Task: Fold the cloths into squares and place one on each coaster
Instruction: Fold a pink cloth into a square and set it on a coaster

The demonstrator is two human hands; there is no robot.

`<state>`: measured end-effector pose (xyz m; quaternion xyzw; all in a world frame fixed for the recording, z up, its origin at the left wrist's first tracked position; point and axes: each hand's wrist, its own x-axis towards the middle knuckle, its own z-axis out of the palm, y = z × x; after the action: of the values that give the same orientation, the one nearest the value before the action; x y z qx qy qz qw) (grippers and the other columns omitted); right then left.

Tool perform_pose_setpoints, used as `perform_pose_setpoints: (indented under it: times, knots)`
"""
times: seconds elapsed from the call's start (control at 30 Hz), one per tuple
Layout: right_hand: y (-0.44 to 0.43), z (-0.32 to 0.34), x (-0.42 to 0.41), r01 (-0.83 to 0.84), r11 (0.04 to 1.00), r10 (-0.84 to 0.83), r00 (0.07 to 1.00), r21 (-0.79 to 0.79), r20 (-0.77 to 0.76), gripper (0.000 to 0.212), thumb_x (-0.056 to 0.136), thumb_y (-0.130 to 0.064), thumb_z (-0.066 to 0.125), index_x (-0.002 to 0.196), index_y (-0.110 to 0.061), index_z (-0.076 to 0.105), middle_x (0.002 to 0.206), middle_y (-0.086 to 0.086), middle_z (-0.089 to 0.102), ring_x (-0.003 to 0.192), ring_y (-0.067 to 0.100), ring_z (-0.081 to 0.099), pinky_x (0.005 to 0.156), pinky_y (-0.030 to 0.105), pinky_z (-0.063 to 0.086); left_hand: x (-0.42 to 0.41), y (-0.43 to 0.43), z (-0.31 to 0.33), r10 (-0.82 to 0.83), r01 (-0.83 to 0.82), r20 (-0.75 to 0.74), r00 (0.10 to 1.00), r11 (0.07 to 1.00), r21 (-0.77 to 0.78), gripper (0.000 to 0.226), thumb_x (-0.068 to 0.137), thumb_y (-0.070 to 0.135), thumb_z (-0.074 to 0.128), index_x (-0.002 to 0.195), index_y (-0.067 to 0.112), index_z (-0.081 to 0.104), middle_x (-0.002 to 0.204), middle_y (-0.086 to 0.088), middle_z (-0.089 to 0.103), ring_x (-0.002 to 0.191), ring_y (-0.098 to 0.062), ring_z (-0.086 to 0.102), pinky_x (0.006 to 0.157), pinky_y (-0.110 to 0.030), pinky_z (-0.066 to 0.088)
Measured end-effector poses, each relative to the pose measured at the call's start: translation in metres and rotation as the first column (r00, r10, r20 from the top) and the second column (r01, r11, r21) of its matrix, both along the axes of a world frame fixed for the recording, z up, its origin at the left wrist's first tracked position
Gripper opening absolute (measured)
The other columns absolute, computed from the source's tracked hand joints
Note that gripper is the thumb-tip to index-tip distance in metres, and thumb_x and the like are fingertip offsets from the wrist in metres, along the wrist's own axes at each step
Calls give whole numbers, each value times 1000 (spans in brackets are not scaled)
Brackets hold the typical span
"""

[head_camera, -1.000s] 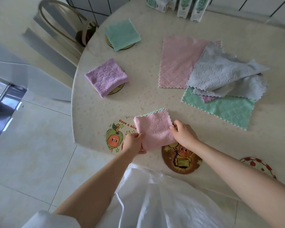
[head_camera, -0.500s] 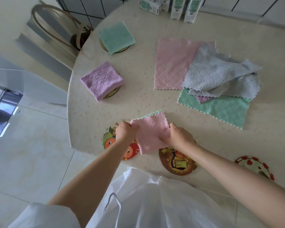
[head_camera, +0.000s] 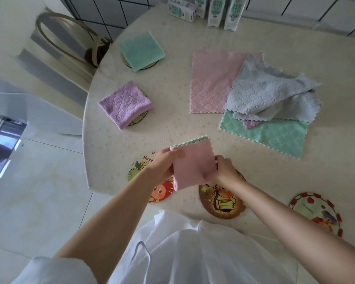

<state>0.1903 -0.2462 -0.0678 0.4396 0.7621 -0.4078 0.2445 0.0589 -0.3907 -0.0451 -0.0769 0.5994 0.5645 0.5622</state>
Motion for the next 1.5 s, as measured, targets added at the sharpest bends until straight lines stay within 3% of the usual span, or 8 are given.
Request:
perform_pose_setpoints:
  times: [0.2,0.37,0.5,0.63,0.9,1.1,1.33,1.5]
  knots:
    - [6,15,-10,140,913,-208,968,-382,-142,47,72,-7,67,117,-10,54,108,5,63,103,22,58,86,34,48,-10,-22,7,69,-88,118,991,984,158,37,84,12,55,119,4,53,109,-20,58,100,-35,58,86,-50,52]
    - [-17,25,-26,261,772,-436,881,-579,-183,30,81,-10,69,106,-14,52,106,6,60,93,22,60,74,34,52,-26,-56,4,231,-246,111,966,959,143,29,88,8,54,116,4,56,102,-17,62,93,-29,61,92,-49,50]
    - [-51,11,-36,216,848,-363,902,-484,-234,38,81,-19,70,113,-17,51,115,4,58,100,21,61,73,32,55,-31,-94,-8,331,-330,-36,943,943,38,23,89,4,57,113,4,57,97,-14,62,83,-25,60,74,-42,54]
    - [-84,-10,-35,182,951,-235,951,-251,-202,48,77,-24,69,121,-16,51,114,1,57,97,17,59,80,36,57,-26,-122,-27,206,-290,-320,925,926,-242,21,89,6,61,110,5,57,98,-16,63,74,-26,63,57,-33,57]
    - [-106,-15,-29,181,981,-189,968,-64,-165,41,72,-37,73,103,-17,56,98,1,64,86,19,63,78,34,55,-24,-143,-40,170,-337,-464,869,891,-304,21,84,7,69,103,8,60,98,-15,66,85,-33,68,69,-39,59]
    - [-114,-14,-25,101,992,-87,982,74,-169,38,79,-37,70,104,-12,57,96,1,62,84,18,56,68,26,42,-28,-152,-45,8,-290,-584,812,873,-391,19,82,14,71,99,8,64,88,-7,69,71,-28,69,74,-41,59]
    - [-97,-12,-13,46,992,-25,985,120,-169,25,86,-17,62,109,-10,57,107,4,63,92,18,57,73,24,42,-35,-149,-37,-388,-196,-710,587,783,-590,25,81,17,68,105,14,61,100,2,61,88,-24,58,76,-33,47]
    - [-53,-6,8,43,988,-17,986,147,-169,21,86,-11,57,107,-14,59,104,2,63,87,15,56,69,24,42,-39,-114,-21,-423,-230,-789,447,797,-558,28,78,6,64,105,13,63,105,-5,64,88,-27,60,73,-38,52]
